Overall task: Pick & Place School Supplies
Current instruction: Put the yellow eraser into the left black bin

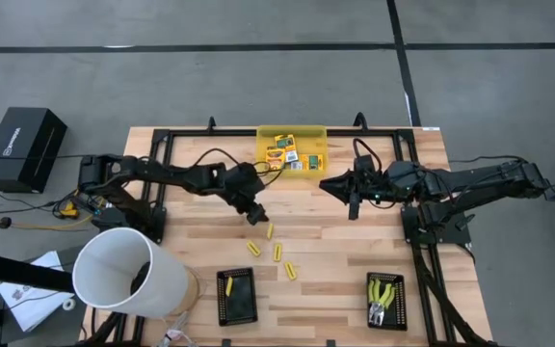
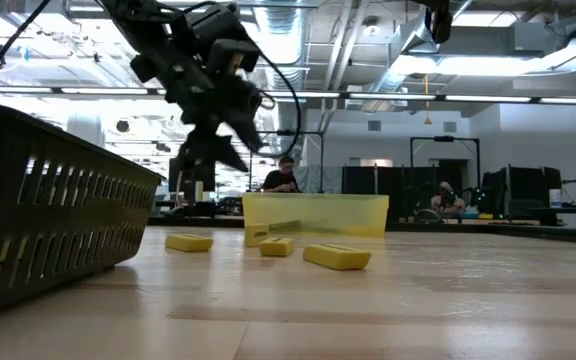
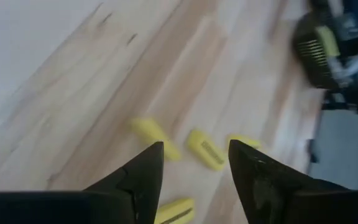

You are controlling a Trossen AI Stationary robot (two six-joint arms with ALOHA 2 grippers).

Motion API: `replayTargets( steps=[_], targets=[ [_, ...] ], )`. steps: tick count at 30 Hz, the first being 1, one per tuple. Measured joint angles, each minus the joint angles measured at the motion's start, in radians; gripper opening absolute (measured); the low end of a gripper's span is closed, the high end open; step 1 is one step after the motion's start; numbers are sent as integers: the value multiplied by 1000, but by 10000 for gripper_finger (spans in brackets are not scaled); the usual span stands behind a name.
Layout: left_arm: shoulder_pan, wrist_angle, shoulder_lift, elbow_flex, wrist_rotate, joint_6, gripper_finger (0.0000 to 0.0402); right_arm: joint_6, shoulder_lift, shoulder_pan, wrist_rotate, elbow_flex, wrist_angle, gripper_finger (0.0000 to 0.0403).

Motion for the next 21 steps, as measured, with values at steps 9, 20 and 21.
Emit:
replayTargets(
  steps=[9, 20, 21],
  targets=[
    [-37, 131, -87, 10, 115, 516, 169, -45, -1, 5, -45, 0, 0, 52],
    [-162, -345, -42, 119, -157, 1352, 180, 2, -4, -24, -72, 0, 42, 52],
    [-172, -359, -27, 125, -211, 1411, 181, 12, -4, -29, -72, 0, 50, 52]
  ],
)
